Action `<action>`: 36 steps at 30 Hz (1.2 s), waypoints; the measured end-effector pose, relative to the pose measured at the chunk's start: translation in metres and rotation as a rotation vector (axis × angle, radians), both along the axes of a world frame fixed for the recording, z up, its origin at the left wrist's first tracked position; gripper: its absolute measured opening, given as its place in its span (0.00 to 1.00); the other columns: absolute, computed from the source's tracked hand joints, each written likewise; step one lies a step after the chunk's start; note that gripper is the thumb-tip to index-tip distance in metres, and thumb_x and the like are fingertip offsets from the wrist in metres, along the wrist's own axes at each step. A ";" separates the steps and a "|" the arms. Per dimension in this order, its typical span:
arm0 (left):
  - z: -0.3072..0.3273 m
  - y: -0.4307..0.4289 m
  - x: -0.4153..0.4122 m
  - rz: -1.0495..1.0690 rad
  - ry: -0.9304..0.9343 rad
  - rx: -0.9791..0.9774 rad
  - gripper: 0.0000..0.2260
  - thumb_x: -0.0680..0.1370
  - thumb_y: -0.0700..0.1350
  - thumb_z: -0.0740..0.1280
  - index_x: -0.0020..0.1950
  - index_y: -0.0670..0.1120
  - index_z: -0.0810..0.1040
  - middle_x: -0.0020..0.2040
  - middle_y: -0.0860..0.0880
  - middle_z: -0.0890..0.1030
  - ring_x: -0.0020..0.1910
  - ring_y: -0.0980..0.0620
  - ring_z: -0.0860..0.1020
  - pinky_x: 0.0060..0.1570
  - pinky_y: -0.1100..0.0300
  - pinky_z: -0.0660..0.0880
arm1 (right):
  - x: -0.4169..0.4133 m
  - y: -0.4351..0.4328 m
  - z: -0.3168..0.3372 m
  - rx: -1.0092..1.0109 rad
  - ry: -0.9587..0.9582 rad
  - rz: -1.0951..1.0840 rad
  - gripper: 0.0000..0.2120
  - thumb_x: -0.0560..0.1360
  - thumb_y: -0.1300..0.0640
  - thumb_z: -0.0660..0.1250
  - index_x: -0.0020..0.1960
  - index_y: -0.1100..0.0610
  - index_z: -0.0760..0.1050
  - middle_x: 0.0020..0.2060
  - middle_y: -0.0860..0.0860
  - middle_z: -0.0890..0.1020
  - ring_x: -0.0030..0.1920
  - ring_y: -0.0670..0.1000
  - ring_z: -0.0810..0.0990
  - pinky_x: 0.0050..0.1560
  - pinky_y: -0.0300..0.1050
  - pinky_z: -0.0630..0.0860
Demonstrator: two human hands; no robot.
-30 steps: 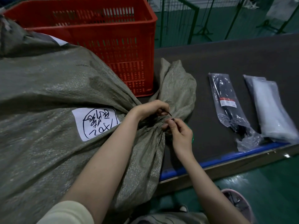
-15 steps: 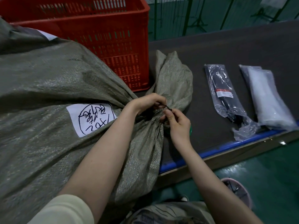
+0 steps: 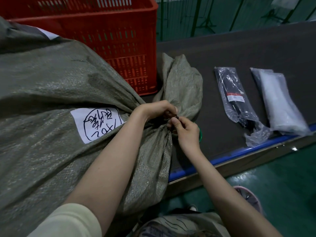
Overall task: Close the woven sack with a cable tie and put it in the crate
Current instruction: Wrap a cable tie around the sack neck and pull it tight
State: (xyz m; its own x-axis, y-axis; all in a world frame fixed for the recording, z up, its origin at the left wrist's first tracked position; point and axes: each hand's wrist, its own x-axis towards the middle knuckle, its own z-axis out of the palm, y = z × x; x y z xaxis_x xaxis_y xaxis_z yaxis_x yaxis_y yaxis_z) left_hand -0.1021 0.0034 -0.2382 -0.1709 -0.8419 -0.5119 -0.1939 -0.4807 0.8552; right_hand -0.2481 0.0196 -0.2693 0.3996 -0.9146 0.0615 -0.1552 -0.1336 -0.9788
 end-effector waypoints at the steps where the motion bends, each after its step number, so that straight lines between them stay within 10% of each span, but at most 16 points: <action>1: 0.000 0.001 0.000 -0.031 0.002 0.013 0.06 0.67 0.42 0.60 0.29 0.45 0.69 0.24 0.49 0.71 0.27 0.51 0.70 0.37 0.58 0.65 | 0.000 0.000 0.000 -0.011 0.021 0.008 0.07 0.76 0.58 0.65 0.40 0.54 0.78 0.30 0.41 0.79 0.30 0.30 0.76 0.34 0.25 0.68; 15: 0.001 0.002 0.000 -0.093 -0.035 -0.037 0.07 0.66 0.42 0.60 0.29 0.44 0.64 0.31 0.45 0.62 0.32 0.48 0.62 0.38 0.57 0.60 | 0.002 0.007 0.003 0.048 0.027 -0.012 0.16 0.78 0.59 0.62 0.34 0.43 0.72 0.30 0.42 0.76 0.29 0.32 0.75 0.34 0.28 0.68; 24: -0.001 0.000 0.002 -0.077 -0.075 -0.012 0.12 0.65 0.43 0.61 0.21 0.49 0.72 0.23 0.55 0.71 0.26 0.56 0.65 0.33 0.60 0.59 | 0.008 0.014 0.012 -0.150 0.322 -0.068 0.15 0.80 0.54 0.55 0.50 0.62 0.77 0.37 0.54 0.80 0.41 0.55 0.79 0.39 0.45 0.67; 30: -0.002 -0.001 0.002 -0.063 -0.053 -0.064 0.22 0.72 0.36 0.56 0.19 0.48 0.75 0.21 0.55 0.74 0.23 0.61 0.71 0.29 0.70 0.66 | 0.007 0.009 0.020 -0.147 0.378 -0.072 0.16 0.81 0.56 0.53 0.56 0.65 0.76 0.51 0.62 0.83 0.53 0.61 0.79 0.37 0.40 0.58; 36: 0.005 -0.001 -0.001 0.056 -0.086 -0.171 0.14 0.70 0.39 0.59 0.25 0.47 0.63 0.19 0.58 0.65 0.21 0.61 0.63 0.30 0.68 0.62 | 0.004 0.006 0.026 -0.134 0.267 -0.088 0.09 0.79 0.54 0.59 0.47 0.58 0.74 0.33 0.51 0.76 0.36 0.51 0.74 0.34 0.42 0.61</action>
State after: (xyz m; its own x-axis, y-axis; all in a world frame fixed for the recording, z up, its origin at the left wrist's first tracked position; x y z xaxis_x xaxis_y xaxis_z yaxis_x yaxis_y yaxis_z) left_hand -0.1027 0.0023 -0.2332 -0.0836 -0.9249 -0.3710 -0.2465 -0.3415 0.9070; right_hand -0.2445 0.0256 -0.2429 0.3378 -0.9372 0.0872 -0.4208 -0.2333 -0.8766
